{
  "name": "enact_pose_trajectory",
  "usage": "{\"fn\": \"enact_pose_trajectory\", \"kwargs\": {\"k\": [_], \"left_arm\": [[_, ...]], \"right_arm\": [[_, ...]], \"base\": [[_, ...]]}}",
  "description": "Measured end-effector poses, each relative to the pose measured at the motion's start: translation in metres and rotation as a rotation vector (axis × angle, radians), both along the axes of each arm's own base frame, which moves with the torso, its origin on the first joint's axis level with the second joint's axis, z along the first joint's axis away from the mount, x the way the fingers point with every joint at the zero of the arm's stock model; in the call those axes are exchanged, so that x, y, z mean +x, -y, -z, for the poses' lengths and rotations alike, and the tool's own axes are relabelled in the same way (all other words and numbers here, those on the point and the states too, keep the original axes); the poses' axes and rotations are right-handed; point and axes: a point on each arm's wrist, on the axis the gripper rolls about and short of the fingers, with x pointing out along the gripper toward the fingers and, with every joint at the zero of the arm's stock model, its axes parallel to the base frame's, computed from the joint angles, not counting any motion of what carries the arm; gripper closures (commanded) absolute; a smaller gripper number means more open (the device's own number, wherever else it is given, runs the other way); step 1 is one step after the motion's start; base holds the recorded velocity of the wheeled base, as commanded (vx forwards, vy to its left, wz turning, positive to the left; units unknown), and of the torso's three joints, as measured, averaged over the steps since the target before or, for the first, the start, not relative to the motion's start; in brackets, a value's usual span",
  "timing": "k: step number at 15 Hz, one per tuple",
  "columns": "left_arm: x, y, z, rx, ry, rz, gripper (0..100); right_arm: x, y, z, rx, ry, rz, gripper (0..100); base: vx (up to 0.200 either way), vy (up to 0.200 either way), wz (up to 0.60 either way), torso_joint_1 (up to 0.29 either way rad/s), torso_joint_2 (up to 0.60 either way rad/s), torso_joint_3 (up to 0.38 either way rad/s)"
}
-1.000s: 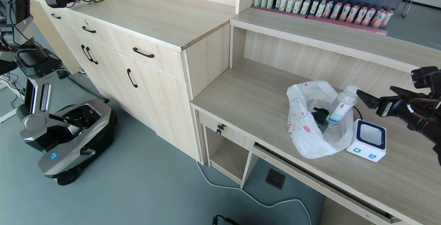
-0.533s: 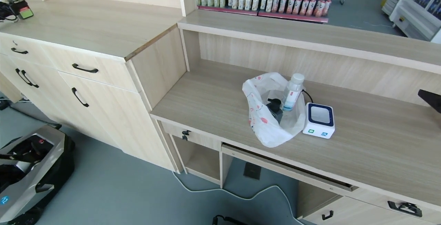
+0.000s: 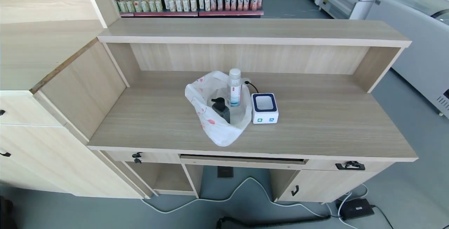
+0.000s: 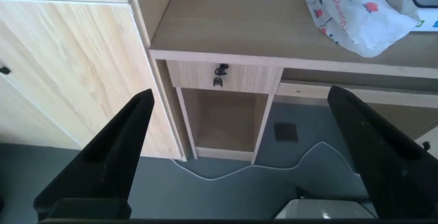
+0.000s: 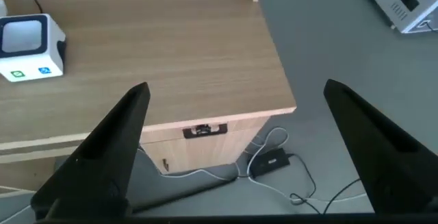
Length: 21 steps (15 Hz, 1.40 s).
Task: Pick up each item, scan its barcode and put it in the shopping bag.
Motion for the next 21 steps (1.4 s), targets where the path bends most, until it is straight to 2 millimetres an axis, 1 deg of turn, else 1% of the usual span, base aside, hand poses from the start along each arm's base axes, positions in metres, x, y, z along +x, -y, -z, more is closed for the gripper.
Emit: {"fn": "enact_pose_trajectory", "kwargs": {"k": [2,4,6,8,11,15,21], "left_arm": [[0.000,0.000,0.000,0.000,0.000,0.001,0],[0.000,0.000,0.000,0.000,0.000,0.000,0],[0.000,0.000,0.000,0.000,0.000,0.000,0],[0.000,0.000,0.000,0.000,0.000,0.000,0],[0.000,0.000,0.000,0.000,0.000,0.000,0],[0.000,0.000,0.000,0.000,0.000,0.000,0],[0.000,0.000,0.000,0.000,0.000,0.000,0]], "right_arm": [[-0.017,-0.012,0.022,0.029,-0.014,-0.035,0],[-0.038,-0.025,0.050,0.057,-0.029,-0.096,0],[-0.060,-0.036,0.073,0.066,-0.039,-0.150,0],[-0.079,-0.041,0.090,0.070,-0.044,-0.180,0],[-0.100,-0.043,0.111,0.068,-0.063,-0.136,0],[-0.114,-0.043,0.123,0.065,-0.025,-0.135,0],[-0.123,-0.043,0.126,0.054,0.075,-0.190,0]], "base": [[0.000,0.000,0.00,0.000,0.00,0.000],[0.000,0.000,0.00,0.000,0.00,0.000],[0.000,0.000,0.00,0.000,0.00,0.000],[0.000,0.000,0.00,0.000,0.00,0.000],[0.000,0.000,0.00,0.000,0.00,0.000],[0.000,0.000,0.00,0.000,0.00,0.000],[0.000,0.000,0.00,0.000,0.00,0.000]]}}
